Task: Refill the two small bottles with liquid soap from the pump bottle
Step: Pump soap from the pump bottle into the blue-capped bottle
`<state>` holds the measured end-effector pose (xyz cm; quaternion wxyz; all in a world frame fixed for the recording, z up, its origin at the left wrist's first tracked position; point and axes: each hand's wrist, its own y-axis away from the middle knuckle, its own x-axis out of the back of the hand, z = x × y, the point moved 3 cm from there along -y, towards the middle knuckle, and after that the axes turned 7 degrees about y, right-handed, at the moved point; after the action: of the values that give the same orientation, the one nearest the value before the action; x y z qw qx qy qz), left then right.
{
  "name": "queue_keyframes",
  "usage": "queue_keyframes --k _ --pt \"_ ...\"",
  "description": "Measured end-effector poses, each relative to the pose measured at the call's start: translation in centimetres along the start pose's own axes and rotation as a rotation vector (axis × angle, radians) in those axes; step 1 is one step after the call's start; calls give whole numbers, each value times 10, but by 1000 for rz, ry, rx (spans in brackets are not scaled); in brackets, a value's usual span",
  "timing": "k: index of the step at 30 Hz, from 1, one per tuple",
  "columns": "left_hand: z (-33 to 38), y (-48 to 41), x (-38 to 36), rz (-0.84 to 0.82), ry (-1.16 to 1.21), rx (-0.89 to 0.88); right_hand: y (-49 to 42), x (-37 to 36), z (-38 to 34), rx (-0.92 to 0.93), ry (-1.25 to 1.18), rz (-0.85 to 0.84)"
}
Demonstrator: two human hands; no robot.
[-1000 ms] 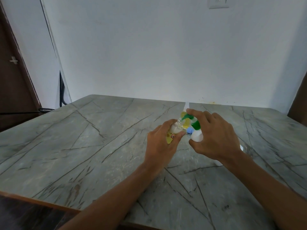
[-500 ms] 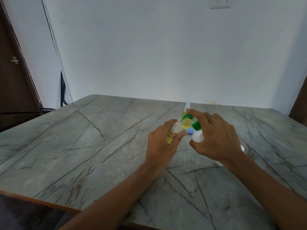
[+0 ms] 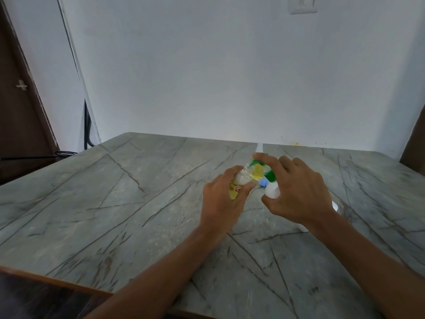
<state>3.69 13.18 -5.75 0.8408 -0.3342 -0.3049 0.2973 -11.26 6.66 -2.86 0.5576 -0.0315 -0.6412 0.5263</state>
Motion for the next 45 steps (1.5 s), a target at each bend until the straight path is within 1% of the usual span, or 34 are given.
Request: queue_keyframes --k 16,21,25,36,45 --pt "2 4 -5 -41 1 -56 1 -3 4 -19 -54 40" --pt "1 2 -2 -22 15 -27 1 0 1 -17 -34 23" --pt "0 0 0 12 15 -10 3 4 0 -10 -25 54" --pt "0 0 -1 8 6 8 2 4 -2 -17 -25 72" --pt "1 2 -3 -6 39 -40 -1 -2 4 -9 -89 39"
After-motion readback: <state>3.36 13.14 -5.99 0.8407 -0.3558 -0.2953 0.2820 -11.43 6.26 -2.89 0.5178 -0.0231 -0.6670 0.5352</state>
